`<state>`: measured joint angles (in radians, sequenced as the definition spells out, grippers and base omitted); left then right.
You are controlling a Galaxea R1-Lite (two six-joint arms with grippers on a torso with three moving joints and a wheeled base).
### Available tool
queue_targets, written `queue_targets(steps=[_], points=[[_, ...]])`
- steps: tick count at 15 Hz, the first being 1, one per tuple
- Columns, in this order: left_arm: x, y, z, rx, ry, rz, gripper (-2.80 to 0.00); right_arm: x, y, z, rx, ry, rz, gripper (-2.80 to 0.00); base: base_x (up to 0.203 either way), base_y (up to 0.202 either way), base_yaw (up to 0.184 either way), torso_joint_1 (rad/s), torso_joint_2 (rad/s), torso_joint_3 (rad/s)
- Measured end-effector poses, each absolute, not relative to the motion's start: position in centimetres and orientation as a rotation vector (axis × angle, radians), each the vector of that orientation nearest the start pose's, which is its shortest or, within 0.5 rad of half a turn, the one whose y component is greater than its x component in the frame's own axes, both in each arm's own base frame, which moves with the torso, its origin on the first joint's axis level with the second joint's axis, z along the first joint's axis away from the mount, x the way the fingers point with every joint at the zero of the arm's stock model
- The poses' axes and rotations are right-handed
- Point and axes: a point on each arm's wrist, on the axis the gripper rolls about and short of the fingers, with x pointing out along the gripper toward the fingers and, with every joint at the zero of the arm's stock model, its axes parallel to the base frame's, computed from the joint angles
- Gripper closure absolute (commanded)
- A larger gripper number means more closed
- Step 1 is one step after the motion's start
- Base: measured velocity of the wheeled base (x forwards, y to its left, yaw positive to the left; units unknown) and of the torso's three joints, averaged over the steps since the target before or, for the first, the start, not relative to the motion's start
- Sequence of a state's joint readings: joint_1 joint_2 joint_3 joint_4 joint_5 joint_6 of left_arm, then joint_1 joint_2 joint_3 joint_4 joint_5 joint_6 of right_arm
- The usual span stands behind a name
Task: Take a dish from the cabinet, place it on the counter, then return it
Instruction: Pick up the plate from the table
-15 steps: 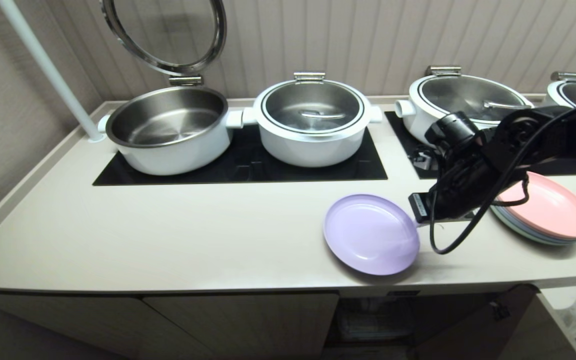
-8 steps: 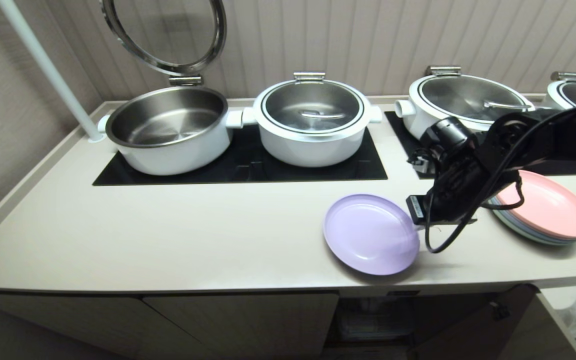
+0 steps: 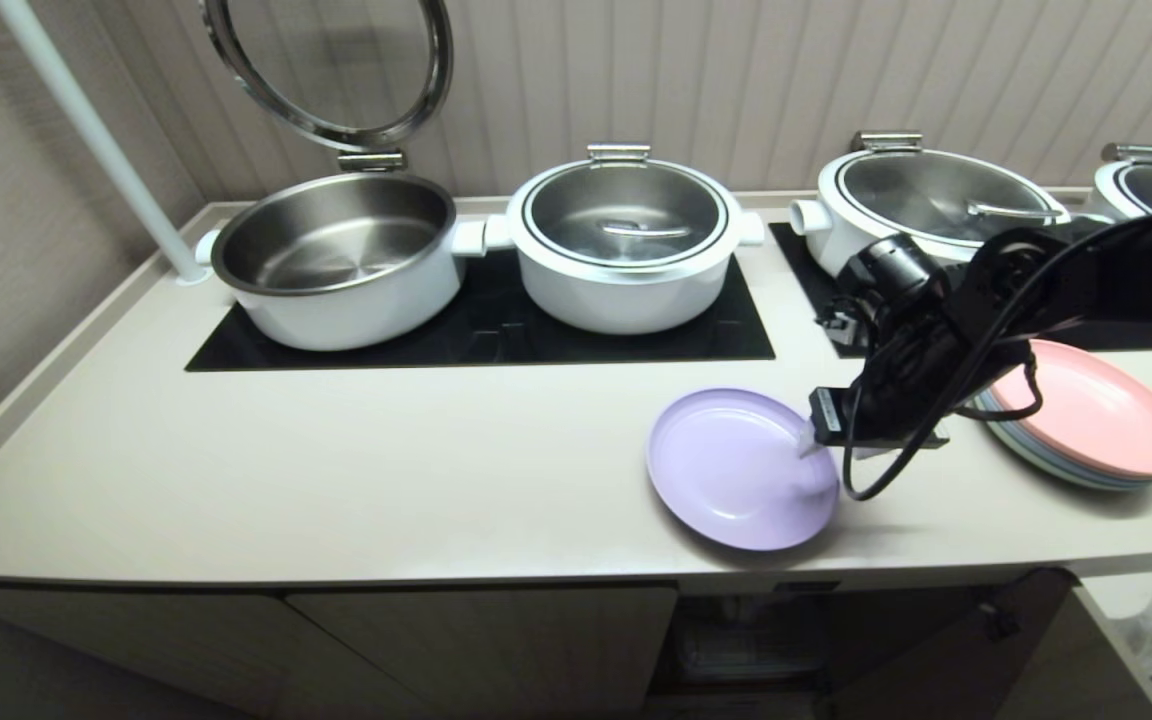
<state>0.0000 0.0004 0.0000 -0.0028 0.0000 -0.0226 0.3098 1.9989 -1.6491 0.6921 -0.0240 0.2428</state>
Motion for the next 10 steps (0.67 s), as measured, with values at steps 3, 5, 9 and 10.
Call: queue_targets(steps=[3, 5, 9, 10], points=[[-2.3, 0.0, 7.6, -0.023, -0.002, 0.0, 0.0, 35.1, 11.1, 19.3, 0.067, 1.057, 0.116, -2.8, 0.0, 0.0, 0.0, 0.0, 0.0, 0.0], [-2.3, 0.0, 7.6, -0.023, -0.002, 0.0, 0.0, 35.5, 11.2, 19.3, 0.1, 1.052, 0.093, -2.8, 0.0, 0.0, 0.0, 0.0, 0.0, 0.0], [-2.3, 0.0, 7.6, -0.023, -0.002, 0.0, 0.0, 36.8, 11.4, 18.7, 0.101, 1.034, 0.026, -2.8, 0.0, 0.0, 0.0, 0.0, 0.0, 0.0], [-2.3, 0.0, 7.6, -0.023, -0.002, 0.0, 0.0, 37.0, 11.5, 18.5, 0.1, 1.035, 0.023, -2.8, 0.0, 0.0, 0.0, 0.0, 0.0, 0.0]])
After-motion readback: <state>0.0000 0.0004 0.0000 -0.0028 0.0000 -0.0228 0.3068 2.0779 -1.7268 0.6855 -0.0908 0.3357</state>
